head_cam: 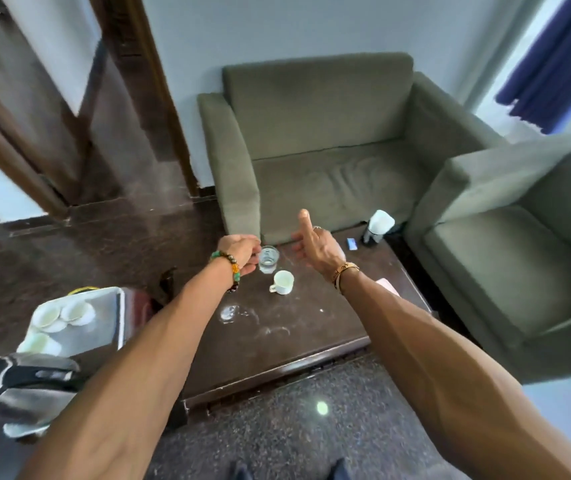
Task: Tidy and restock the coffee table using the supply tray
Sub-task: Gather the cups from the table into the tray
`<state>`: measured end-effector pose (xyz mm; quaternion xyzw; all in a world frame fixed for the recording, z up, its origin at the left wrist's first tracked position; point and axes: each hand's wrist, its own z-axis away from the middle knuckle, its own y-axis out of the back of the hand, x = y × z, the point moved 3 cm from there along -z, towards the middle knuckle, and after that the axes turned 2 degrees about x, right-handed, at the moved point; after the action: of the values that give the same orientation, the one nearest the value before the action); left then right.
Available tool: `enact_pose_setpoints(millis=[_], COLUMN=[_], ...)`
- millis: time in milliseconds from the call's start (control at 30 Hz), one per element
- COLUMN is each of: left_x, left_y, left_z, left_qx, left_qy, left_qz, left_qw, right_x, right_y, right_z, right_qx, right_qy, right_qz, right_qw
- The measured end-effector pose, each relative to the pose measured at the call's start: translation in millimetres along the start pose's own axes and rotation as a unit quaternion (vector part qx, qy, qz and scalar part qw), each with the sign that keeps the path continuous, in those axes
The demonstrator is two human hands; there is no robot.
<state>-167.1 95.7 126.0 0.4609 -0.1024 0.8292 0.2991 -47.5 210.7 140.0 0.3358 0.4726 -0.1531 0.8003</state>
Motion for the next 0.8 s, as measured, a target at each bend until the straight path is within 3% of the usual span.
enact_pose_setpoints(millis=[367,500,667,800], left_x=[-45,-35,-34,-50], left_y=[-221,-263,-284,-279], left_z=[18,20,7,-25], left_qx=[-0.117,-0.13,-0.141,-0.129], left_qy=[0.021,0.011,0.018,0.05], left_qz=[-0.09,-0.097,-0.11,-0.116], left_qw=[0.989,0.987,0.984,0.983], right_x=[139,147,158,172], right_y=[168,215,230,210], right_z=[13,11,2,-21], right_qx=[0.119,0.17,0.171,0.121], right_qy=[-0.092,-0.098,-0.107,-0.124], right_qz=[-0.035,-0.066,-0.093,-0.053], right_qw=[0.988,0.978,0.975,0.983])
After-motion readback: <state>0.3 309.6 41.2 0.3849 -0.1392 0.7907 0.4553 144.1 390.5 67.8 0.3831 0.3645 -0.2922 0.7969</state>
